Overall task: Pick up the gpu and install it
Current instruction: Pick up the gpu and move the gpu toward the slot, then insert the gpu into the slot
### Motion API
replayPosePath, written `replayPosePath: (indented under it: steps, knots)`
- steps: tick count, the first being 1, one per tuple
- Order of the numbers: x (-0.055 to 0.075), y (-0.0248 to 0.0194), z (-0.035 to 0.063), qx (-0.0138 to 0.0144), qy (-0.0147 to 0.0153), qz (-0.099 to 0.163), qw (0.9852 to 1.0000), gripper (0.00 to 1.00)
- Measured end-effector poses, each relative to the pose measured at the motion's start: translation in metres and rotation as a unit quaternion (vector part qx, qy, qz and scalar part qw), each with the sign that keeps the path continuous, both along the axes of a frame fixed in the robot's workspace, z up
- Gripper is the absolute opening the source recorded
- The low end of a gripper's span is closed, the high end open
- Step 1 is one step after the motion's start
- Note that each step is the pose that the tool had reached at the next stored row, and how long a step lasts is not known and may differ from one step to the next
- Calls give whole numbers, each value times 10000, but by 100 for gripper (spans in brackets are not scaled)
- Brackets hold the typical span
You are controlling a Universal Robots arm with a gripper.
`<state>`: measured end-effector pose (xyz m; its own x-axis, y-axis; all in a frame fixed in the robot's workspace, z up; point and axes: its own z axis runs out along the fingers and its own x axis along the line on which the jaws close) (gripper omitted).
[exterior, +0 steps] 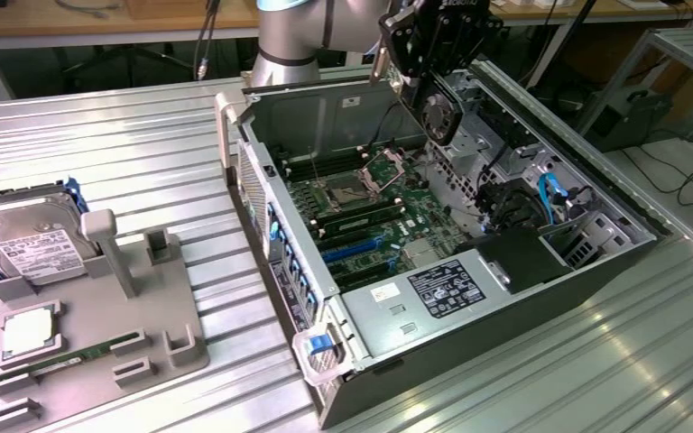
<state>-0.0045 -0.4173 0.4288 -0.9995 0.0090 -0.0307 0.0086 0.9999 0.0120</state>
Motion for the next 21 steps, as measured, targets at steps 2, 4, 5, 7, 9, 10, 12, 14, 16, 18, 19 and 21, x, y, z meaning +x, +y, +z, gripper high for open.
replayPosePath:
  steps: [2,4,5,7,9,10,12,14,16,18,19,21]
  knots:
    - [0,0,0,0,0,0,10000,27]
    - [0,0,0,0,0,0,10000,27]
    - [0,0,0,0,0,0,10000,27]
    - [0,0,0,0,0,0,10000,27]
    - [0,0,0,0,0,0,10000,27]
    - [0,0,0,0,0,0,10000,27]
    - [0,0,0,0,0,3,10000,27]
    - [0,0,0,0,0,44,10000,27]
    - [0,0,0,0,0,119,9999,27]
    - [0,0,0,0,0,217,9998,27]
    - [0,0,0,0,0,324,9995,27]
    - [0,0,0,0,0,419,9991,27]
